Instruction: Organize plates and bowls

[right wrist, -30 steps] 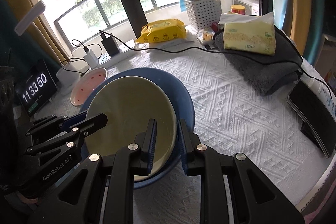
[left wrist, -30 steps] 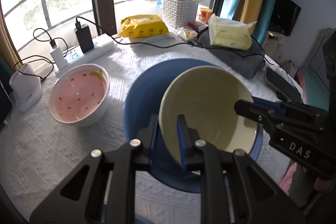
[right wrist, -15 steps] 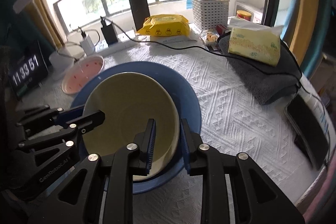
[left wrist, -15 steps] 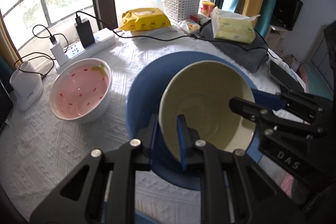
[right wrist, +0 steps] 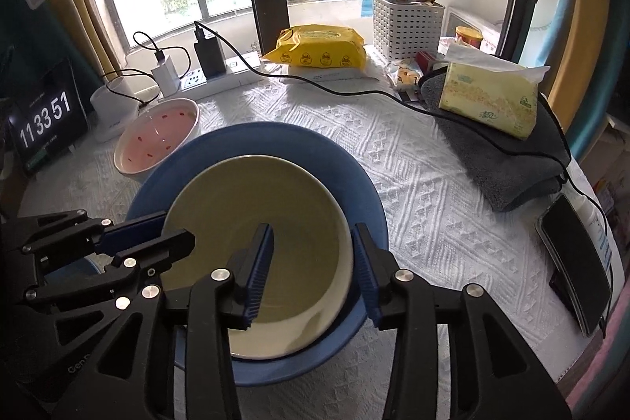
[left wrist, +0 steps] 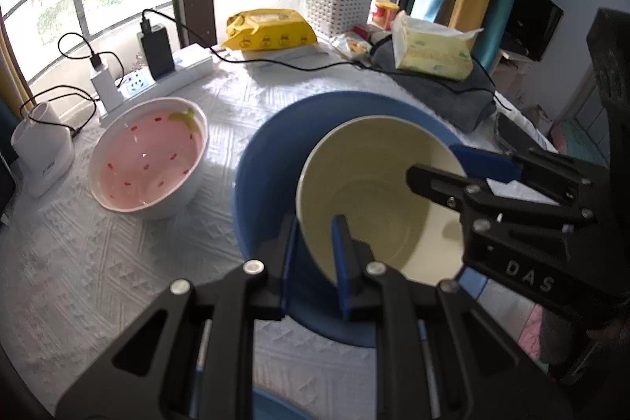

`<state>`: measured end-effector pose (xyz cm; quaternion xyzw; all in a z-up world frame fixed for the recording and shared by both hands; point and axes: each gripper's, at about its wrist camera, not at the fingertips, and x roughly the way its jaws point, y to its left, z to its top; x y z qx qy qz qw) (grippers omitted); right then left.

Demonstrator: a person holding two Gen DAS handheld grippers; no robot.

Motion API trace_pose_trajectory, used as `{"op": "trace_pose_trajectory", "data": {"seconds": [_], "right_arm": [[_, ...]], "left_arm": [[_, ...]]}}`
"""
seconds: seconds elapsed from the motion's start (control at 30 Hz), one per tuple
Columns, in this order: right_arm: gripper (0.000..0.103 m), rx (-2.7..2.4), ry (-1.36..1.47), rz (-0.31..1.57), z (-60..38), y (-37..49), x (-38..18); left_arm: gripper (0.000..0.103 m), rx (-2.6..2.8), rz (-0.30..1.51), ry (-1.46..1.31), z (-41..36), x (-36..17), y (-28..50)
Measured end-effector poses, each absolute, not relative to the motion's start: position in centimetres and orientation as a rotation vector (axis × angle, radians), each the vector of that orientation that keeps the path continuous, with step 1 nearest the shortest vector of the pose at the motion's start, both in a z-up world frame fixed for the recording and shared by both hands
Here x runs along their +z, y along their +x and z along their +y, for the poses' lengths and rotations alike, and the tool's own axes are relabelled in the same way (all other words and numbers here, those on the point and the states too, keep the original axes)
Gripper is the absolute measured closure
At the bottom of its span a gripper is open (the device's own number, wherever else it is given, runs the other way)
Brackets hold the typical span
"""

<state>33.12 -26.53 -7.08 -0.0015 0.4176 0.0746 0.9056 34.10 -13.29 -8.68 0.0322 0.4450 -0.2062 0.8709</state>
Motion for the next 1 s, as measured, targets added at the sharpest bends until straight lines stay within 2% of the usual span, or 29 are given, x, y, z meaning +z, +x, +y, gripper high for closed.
{"op": "trace_pose_trajectory", "data": {"seconds": [0.53, 1.0], "right_arm": [[0.057, 0.14, 0.062, 0.789, -28.9, 32.8, -5.2], [0.057, 0.127, 0.121, 0.871, -30.1, 34.0, -8.3]], "left_arm": [[0.084, -0.434, 0.912, 0.047, -12.4, -8.1, 34.1], [0.083, -0.422, 0.894, 0.036, -11.2, -7.3, 33.5]]}}
